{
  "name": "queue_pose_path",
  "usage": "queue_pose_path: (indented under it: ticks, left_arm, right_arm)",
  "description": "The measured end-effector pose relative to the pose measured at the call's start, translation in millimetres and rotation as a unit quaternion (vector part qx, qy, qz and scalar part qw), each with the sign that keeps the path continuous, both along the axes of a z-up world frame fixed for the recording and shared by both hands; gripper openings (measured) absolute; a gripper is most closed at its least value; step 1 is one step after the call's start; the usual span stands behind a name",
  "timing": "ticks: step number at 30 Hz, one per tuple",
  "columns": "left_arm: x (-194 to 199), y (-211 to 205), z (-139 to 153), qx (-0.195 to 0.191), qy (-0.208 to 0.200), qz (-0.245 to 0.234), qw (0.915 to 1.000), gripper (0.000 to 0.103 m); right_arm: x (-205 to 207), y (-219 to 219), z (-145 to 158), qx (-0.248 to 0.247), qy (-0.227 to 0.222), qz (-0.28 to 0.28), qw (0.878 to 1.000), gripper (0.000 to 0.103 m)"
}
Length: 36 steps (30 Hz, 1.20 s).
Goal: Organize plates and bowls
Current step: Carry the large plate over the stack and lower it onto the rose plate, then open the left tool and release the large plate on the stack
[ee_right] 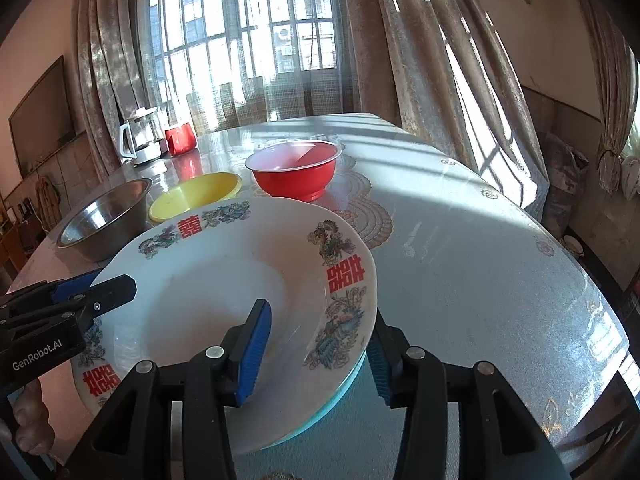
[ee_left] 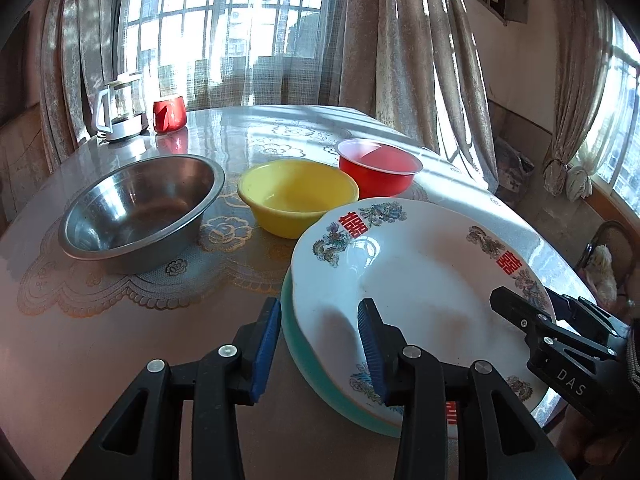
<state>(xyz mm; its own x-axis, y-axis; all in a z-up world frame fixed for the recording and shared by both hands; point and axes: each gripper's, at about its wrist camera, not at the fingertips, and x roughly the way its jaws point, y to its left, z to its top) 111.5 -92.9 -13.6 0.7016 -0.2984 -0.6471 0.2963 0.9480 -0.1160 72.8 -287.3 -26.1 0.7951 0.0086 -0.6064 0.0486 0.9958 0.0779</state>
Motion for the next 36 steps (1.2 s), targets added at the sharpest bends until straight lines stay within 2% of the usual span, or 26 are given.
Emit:
queue_pose_path:
  ticks: [10, 12, 17, 36]
  left_arm:
    - [-22, 11, 4, -0.029, 0.007, 0.004, 0.9995, 0.041]
    - [-25, 10, 5, -0.025, 0.004, 0.000, 0.9997, 0.040]
    - [-26, 3, 0, -0.016, 0.009, -0.004, 0.9998, 0.038]
    - [-31, 1, 9, -0.007, 0.000, -0.011, 0.9999, 0.038]
  right_arm:
    - [-15, 2, 1, 0.010, -0.011, -0.012, 1.000, 0.046]
    - [-17, 4, 1, 0.007, -0.015, -0.012, 1.000, 0.046]
    - [-14, 3, -3, 0.011, -0.014, -0.020, 1.000, 0.035]
    - [-17, 5, -4, 0.070, 0.021, -0.003, 0.997, 0.034]
